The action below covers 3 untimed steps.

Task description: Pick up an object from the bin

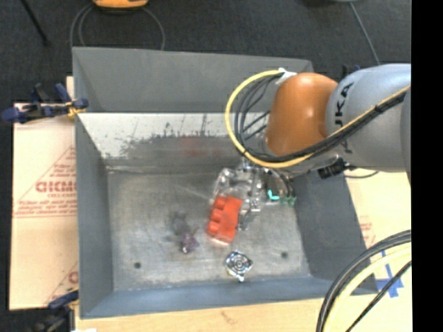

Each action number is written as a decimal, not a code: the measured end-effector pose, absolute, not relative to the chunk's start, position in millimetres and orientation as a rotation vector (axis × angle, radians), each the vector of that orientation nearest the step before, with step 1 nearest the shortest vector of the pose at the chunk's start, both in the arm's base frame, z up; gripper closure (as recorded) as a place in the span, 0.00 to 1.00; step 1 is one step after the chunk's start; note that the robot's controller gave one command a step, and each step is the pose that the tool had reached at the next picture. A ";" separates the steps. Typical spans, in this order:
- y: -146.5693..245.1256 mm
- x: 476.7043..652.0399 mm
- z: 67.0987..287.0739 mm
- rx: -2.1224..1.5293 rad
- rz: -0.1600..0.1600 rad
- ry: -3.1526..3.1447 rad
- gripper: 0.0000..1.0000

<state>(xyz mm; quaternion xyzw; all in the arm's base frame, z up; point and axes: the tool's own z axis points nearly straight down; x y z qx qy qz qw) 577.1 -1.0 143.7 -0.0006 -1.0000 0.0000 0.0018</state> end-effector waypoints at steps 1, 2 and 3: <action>5.5 579.1 120.3 0.124 0.007 -3.165 0.00; 28.3 540.5 114.7 0.221 0.001 -3.134 0.00; 8.7 578.8 73.0 0.360 -0.003 -3.129 0.00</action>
Offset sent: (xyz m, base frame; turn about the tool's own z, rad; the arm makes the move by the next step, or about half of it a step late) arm -0.0120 0.0206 -0.0737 -0.1371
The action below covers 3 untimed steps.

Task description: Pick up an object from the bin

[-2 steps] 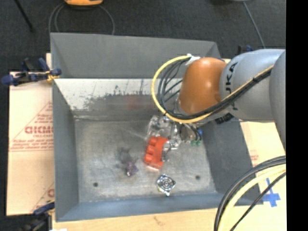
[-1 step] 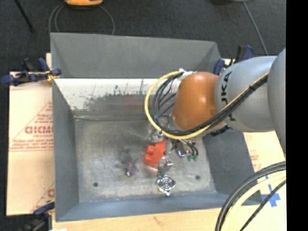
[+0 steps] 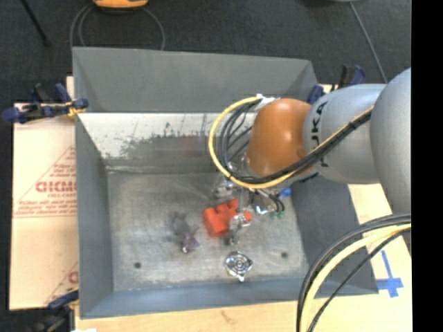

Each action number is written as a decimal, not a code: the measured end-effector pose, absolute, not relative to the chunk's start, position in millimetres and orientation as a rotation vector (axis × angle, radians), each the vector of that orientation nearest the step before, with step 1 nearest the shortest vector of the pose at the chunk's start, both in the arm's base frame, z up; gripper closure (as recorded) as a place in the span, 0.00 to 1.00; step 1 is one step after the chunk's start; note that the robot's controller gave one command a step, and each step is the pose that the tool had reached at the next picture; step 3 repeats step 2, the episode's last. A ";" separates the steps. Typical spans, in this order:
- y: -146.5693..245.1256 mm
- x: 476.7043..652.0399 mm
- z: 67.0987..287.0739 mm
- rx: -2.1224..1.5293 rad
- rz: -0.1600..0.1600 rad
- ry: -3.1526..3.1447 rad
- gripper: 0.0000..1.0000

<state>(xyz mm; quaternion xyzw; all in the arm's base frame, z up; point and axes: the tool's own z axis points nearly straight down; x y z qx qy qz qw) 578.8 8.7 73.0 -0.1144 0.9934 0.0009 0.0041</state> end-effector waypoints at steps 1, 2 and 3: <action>9.2 580.3 76.3 -0.355 0.003 3.106 1.00; 6.2 581.1 228.3 -0.477 -0.004 3.092 1.00; 6.2 581.1 228.3 -0.477 -0.004 3.092 1.00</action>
Offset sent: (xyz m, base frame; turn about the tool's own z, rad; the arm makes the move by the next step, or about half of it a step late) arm 0.0000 0.0000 0.0000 0.0000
